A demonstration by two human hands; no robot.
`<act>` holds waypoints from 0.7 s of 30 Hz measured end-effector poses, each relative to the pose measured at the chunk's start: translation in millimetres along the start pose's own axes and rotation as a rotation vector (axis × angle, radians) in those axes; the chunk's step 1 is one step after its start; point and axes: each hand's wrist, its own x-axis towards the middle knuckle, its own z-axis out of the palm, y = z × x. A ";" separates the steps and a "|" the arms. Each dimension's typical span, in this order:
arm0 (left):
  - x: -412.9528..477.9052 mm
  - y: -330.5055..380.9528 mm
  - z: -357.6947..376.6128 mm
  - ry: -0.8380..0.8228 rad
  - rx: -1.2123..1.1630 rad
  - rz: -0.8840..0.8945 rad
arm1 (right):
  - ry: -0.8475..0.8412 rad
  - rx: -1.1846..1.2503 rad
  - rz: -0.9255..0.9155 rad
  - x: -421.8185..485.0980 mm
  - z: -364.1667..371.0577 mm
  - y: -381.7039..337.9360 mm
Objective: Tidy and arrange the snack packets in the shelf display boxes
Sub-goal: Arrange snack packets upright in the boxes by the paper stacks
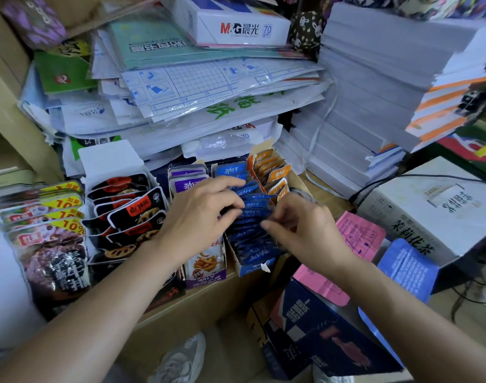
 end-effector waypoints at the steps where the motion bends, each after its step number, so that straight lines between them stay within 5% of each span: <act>1: -0.4 -0.2 1.3 -0.018 -0.002 0.010 | 0.066 0.042 0.045 2.3 0.8 -0.3; 4: -2.4 -0.4 2.6 -0.027 -0.010 0.024 | 0.154 0.130 0.111 11.3 -1.0 -0.3; 14: -14.1 6.3 -6.6 -0.101 -0.062 -0.010 | -0.068 -0.195 -0.226 53.1 1.9 20.6; 21: -14.0 11.3 -8.8 -0.073 -0.037 -0.005 | -0.023 -0.174 -0.269 56.1 3.3 21.4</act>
